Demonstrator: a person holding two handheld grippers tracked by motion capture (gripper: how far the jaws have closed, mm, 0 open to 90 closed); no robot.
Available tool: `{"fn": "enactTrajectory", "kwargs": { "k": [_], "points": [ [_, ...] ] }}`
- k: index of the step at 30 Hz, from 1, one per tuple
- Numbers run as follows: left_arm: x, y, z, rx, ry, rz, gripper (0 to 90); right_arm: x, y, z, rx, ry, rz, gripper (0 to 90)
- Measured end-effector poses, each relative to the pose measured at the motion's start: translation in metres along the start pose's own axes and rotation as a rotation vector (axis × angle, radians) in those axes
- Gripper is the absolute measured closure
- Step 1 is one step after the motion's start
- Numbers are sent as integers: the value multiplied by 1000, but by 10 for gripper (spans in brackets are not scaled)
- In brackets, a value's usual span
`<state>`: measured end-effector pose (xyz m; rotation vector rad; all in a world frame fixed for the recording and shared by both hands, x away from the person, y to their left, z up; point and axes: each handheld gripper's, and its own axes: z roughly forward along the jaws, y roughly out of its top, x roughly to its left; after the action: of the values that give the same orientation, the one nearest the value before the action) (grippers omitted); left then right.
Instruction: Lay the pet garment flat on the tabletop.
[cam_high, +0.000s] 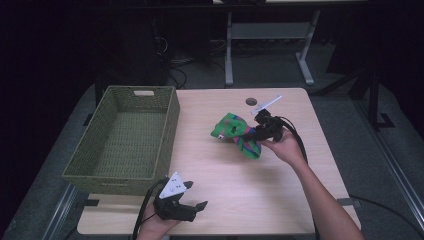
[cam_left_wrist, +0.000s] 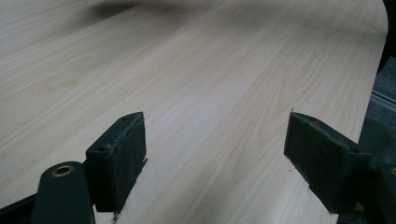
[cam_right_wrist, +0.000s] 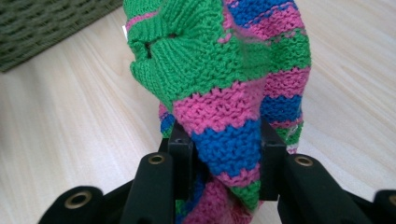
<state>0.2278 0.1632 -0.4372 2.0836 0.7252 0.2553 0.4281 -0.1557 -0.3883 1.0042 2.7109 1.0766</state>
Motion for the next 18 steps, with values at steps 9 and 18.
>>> {"fn": "enactTrajectory", "kwargs": {
  "k": [9, 18],
  "points": [
    [-1, 0, -2, -6, -2, 1, 204, 11, -7, -19, -37, 41, 8, 660],
    [-1, 0, -1, -7, -6, -1, 204, 24, -21, -23, -70, 91, -8, 656]
  ]
}}
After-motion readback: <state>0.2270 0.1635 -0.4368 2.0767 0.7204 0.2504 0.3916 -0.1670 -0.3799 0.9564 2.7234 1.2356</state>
